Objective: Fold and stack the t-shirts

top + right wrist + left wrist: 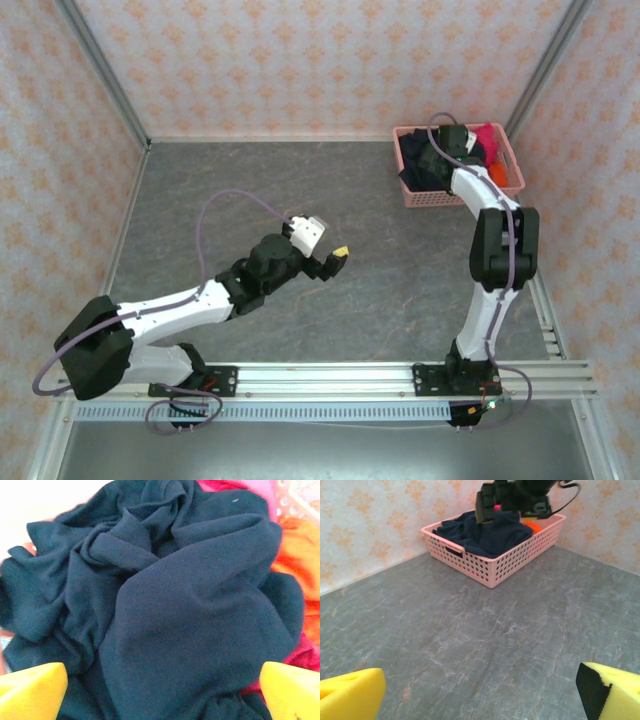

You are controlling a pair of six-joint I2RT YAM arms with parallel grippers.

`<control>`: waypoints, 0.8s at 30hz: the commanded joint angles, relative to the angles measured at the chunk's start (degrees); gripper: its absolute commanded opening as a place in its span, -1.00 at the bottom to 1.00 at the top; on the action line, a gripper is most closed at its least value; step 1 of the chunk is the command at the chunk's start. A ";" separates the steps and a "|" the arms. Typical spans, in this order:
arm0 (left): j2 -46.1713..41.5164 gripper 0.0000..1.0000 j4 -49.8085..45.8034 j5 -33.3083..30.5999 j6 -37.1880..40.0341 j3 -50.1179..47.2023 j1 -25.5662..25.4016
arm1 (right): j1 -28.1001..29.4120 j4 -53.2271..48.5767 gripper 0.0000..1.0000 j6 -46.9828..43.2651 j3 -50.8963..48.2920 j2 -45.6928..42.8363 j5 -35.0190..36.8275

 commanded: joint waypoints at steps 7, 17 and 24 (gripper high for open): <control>0.20 1.00 4.16 3.44 -0.68 1.05 -0.34 | -1.17 -9.84 0.36 0.59 13.47 9.40 -0.71; 0.15 1.00 2.36 1.60 0.46 1.51 -0.35 | -1.14 -13.06 -1.00 0.89 14.55 4.00 -3.77; 1.36 1.00 3.45 1.46 0.20 1.42 -0.32 | -0.40 -13.85 -1.00 -0.97 17.32 -3.12 -9.91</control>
